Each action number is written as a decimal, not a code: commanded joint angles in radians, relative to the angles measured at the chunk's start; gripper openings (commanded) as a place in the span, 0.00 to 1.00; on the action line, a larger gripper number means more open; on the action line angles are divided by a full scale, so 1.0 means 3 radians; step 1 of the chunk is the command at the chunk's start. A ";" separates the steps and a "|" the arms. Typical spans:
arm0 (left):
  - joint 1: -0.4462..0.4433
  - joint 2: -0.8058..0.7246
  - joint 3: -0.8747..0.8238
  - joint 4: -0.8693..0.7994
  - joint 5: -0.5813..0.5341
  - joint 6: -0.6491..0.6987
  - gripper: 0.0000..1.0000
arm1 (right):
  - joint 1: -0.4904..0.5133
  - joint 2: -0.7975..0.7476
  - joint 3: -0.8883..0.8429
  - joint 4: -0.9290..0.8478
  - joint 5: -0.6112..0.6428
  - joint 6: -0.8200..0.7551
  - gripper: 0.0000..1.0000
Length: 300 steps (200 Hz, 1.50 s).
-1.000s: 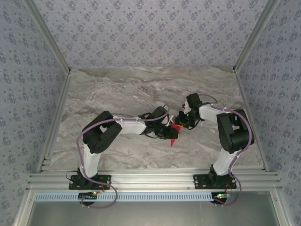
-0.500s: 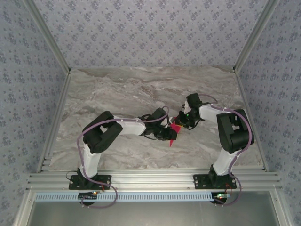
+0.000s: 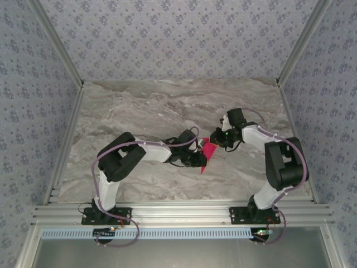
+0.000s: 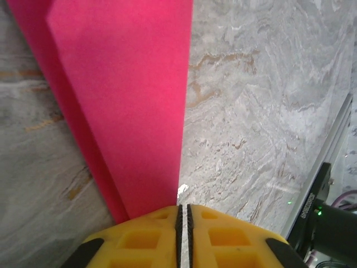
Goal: Fold a paper plane with a square sheet of paper (fold left side to right side)
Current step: Fold the wing for the fifth time at the center of the table.
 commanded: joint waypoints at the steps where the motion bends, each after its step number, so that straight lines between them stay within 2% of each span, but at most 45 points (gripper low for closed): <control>1: -0.0048 0.0272 -0.0170 0.0093 0.0055 -0.0134 0.09 | -0.0027 -0.0268 -0.0129 0.0017 -0.0089 -0.0016 0.16; 50: -0.0048 0.0321 -0.0168 0.0108 0.0075 -0.0134 0.07 | 0.0069 -0.0481 -0.0495 0.0237 -0.0259 0.0053 0.14; 100: -0.0048 0.0353 -0.0147 0.0085 0.0084 -0.0132 0.06 | 0.0244 -0.0264 -0.0482 0.0437 -0.0222 0.0161 0.14; 153: -0.0048 0.0364 -0.0122 0.0055 0.0098 -0.0125 0.06 | 0.0352 0.0014 -0.0353 0.0384 -0.0036 0.0117 0.14; 235: -0.0048 0.0384 -0.0116 0.0054 0.0135 -0.0135 0.07 | 0.0352 0.0160 -0.0242 -0.0019 0.0399 -0.0038 0.13; 300: -0.0043 0.0428 -0.0133 0.0048 0.0136 -0.0179 0.06 | 0.0242 0.0089 -0.0324 0.0075 0.0369 -0.0064 0.13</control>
